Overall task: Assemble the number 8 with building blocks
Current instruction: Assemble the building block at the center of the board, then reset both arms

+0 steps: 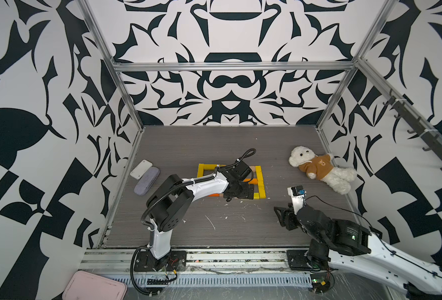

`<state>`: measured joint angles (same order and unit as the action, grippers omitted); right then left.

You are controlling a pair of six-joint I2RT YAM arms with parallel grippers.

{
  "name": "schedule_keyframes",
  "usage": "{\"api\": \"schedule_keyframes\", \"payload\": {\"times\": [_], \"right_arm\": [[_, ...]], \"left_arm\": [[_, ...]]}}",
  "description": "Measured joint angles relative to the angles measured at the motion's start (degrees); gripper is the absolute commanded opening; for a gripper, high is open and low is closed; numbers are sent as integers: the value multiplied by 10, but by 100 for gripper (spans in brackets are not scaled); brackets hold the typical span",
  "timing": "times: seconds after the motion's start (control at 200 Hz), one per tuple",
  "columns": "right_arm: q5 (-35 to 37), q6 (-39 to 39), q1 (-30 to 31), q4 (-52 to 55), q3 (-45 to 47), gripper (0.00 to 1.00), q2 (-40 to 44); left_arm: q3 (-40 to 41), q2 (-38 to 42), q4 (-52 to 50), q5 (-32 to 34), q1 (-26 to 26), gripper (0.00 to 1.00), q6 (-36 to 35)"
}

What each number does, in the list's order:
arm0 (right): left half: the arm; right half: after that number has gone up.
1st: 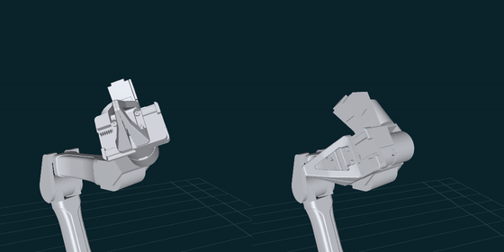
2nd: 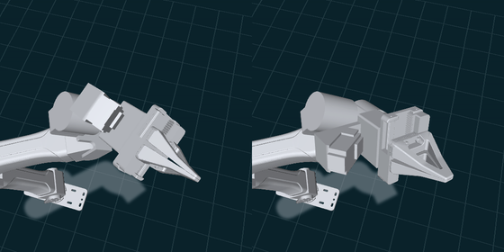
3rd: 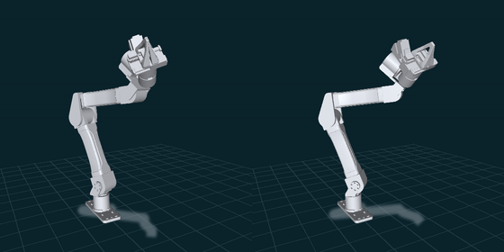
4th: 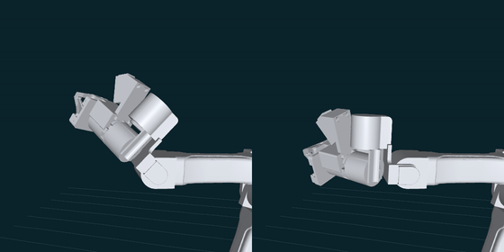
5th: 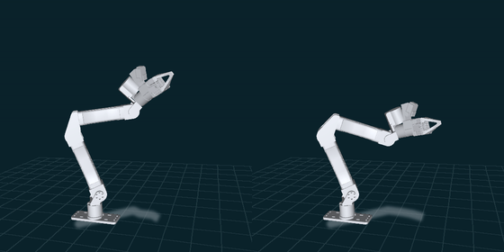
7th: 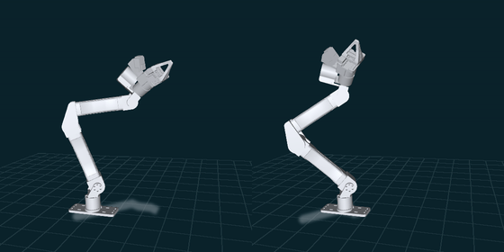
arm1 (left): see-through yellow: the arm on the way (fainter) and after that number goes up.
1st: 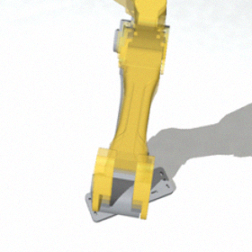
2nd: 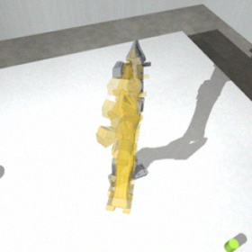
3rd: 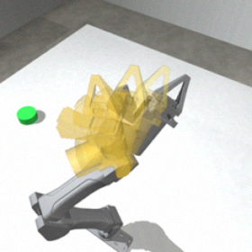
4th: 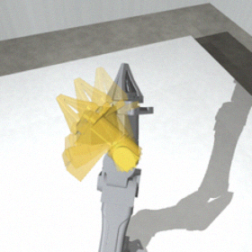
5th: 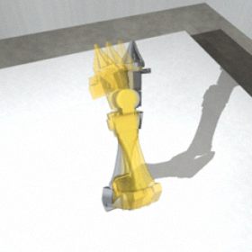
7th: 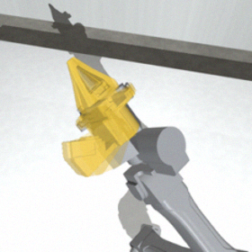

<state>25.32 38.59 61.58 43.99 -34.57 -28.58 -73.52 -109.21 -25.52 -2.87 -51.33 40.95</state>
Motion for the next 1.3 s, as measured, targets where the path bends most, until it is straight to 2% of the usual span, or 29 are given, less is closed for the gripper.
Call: {"api": "schedule_keyframes", "payload": {"times": [0.695, 0.865, 1.145, 1.215, 1.3], "right_arm": [[0, 0, 0, -1, 0, 70, 3], [19, 4, 0, -2, 0, 78, 0], [71, -39, -16, -66, 1, 85, -74], [60, -58, -48, -107, 5, 86, -89], [26, -79, -122, -152, 11, 86, -105]], "left_arm": [[8, -4, 26, -25, 0, 99, 6], [20, 5, 24, -15, 0, 99, 3], [49, 124, 30, 38, 10, 99, -38], [60, 163, 37, 52, 29, 99, -47], [95, 218, 52, 71, 68, 99, -60]]}}
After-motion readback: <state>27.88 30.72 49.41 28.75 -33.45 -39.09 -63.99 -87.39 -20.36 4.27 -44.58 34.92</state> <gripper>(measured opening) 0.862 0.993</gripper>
